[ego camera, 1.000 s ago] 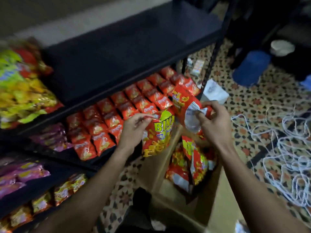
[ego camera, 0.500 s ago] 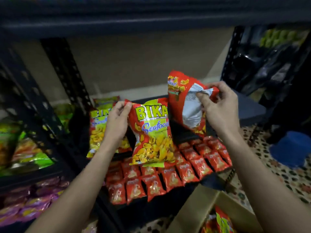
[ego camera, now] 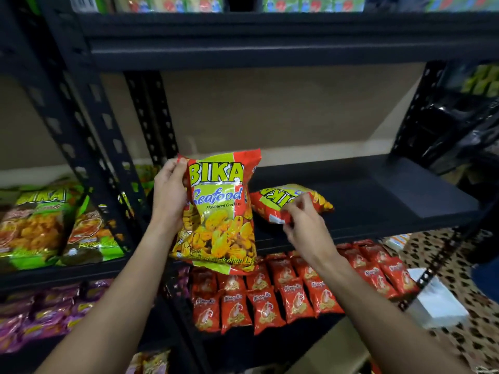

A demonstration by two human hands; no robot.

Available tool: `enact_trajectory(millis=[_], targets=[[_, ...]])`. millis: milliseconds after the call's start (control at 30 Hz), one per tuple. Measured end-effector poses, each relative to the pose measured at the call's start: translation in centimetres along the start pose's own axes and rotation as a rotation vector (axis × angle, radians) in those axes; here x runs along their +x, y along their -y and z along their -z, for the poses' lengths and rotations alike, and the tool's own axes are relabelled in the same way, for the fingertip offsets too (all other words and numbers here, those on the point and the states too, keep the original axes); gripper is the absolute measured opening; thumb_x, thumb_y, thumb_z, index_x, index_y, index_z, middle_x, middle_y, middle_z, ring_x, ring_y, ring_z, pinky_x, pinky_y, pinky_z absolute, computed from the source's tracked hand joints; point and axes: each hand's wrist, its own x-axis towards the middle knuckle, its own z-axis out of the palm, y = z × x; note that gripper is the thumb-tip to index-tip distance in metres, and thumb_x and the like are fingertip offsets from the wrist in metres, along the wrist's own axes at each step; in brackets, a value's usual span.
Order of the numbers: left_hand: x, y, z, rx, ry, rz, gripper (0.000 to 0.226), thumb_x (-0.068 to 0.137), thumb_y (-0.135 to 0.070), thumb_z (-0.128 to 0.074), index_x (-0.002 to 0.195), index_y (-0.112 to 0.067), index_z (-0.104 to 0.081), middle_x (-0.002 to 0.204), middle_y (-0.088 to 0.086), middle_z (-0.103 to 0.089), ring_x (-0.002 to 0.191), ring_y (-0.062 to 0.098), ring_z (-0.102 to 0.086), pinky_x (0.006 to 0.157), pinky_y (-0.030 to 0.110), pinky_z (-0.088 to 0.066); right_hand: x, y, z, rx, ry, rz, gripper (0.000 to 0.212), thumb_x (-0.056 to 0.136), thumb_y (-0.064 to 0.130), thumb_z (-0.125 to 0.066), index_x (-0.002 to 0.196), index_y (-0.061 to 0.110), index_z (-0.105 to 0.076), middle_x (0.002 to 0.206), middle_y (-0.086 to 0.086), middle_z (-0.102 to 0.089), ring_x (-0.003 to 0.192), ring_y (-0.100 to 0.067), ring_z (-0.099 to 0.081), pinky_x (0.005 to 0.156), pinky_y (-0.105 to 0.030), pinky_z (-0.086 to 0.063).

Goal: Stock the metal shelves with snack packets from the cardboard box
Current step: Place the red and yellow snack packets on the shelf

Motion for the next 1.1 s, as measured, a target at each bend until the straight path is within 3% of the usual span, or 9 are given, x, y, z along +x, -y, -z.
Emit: enact_trajectory(millis=[100,200,300,400,567,700,867,1000,1100], targets=[[0.2,0.6,0.4,-0.007,-0.007,0.02,0.025,0.103,-0.024,-0.048,0.079,-0.019,-0.057,0.071,0.0,-0.063,0.06,0.013,-0.059,0.058,0.028,-0.048,0.4,0.5,-1.0,-0.026,0.171,-0.028,0.038,0.091,0.007,-0.066,0.128,0.011,-0.058,0.128,-0.003,-0.035,0.102,-0.031,-0.061,0.088,-0.043,-0.054],[0.3,1.0,0.5,-0.002,-0.012,0.035,0.025,0.103,-0.021,-0.048,0.079,-0.02,-0.057,0.069,-0.001,-0.063,0.056,0.011,-0.058,0.053,0.024,-0.047,1.2,0.2,-0.7,0.134,0.308,-0.004,0.058,0.094,0.015,-0.065,0.147,0.023,-0.044,0.14,0.002,-0.035,0.101,-0.018,-0.061,0.096,-0.041,-0.052],[0.5,1.2,0.7,-0.003,-0.027,0.054,0.026,0.103,-0.021,-0.048,0.078,-0.021,-0.057,0.071,0.002,-0.057,0.051,0.009,-0.053,0.046,0.02,-0.043,3.4,-0.7,0.9,0.265,0.095,0.033,0.047,0.095,0.013,-0.06,0.141,0.021,-0.054,0.135,0.0,-0.05,0.096,-0.008,-0.058,0.096,-0.035,-0.052],[1.0,1.1,1.2,-0.059,-0.067,0.064,0.021,0.101,-0.02,-0.05,0.083,-0.019,-0.061,0.075,0.002,-0.059,0.061,0.013,-0.057,0.056,0.025,-0.048,6.2,-2.9,1.9,0.221,-0.063,0.0,0.034,0.098,0.015,-0.056,0.132,0.017,-0.061,0.129,-0.003,-0.057,0.118,-0.018,-0.053,0.106,-0.036,-0.042],[1.3,1.2,1.4,-0.058,-0.118,0.114,0.029,0.101,-0.026,-0.05,0.121,-0.006,-0.056,0.097,0.01,-0.067,0.081,0.021,-0.066,0.07,0.03,-0.055,7.3,-7.1,-0.1,-0.004,0.278,-0.085,0.048,0.105,0.033,-0.043,0.152,0.022,-0.039,0.164,-0.005,-0.022,0.152,-0.028,-0.016,0.123,-0.048,-0.017],[1.7,1.5,1.5,-0.044,-0.19,0.145,0.033,0.098,-0.032,-0.053,0.121,-0.009,-0.059,0.097,0.008,-0.068,0.079,0.022,-0.065,0.075,0.033,-0.053,6.3,-7.1,-1.4,-0.114,0.211,-0.105,0.051,0.106,0.045,-0.034,0.154,0.029,-0.033,0.164,-0.006,-0.021,0.149,-0.03,-0.022,0.117,-0.051,-0.026],[2.3,1.8,1.6,-0.016,-0.239,0.188,0.044,0.095,-0.036,-0.054,0.128,-0.007,-0.062,0.119,0.013,-0.065,0.094,0.025,-0.063,0.085,0.036,-0.048,7.0,-4.9,-2.0,-0.311,0.142,-0.214,0.058,0.101,0.056,-0.035,0.149,0.023,-0.04,0.15,-0.016,-0.037,0.135,-0.036,-0.034,0.105,-0.05,-0.038],[2.6,1.8,1.4,0.008,-0.258,0.198,0.041,0.096,-0.035,-0.053,0.125,-0.01,-0.065,0.116,0.01,-0.067,0.088,0.023,-0.065,0.076,0.032,-0.05,8.1,-3.5,-1.7,-0.163,0.127,-0.248,0.061,0.098,0.058,-0.045,0.142,0.015,-0.05,0.134,-0.019,-0.045,0.127,-0.036,-0.041,0.101,-0.046,-0.041],[2.8,2.0,1.5,0.037,-0.276,0.203,0.045,0.092,-0.04,-0.054,0.125,-0.01,-0.065,0.126,0.012,-0.065,0.107,0.032,-0.065,0.084,0.036,-0.05,8.7,-4.0,-1.0,-0.124,0.064,-0.114,0.051,0.1,0.049,-0.048,0.138,0.016,-0.055,0.134,-0.016,-0.05,0.126,-0.032,-0.042,0.103,-0.045,-0.037]])
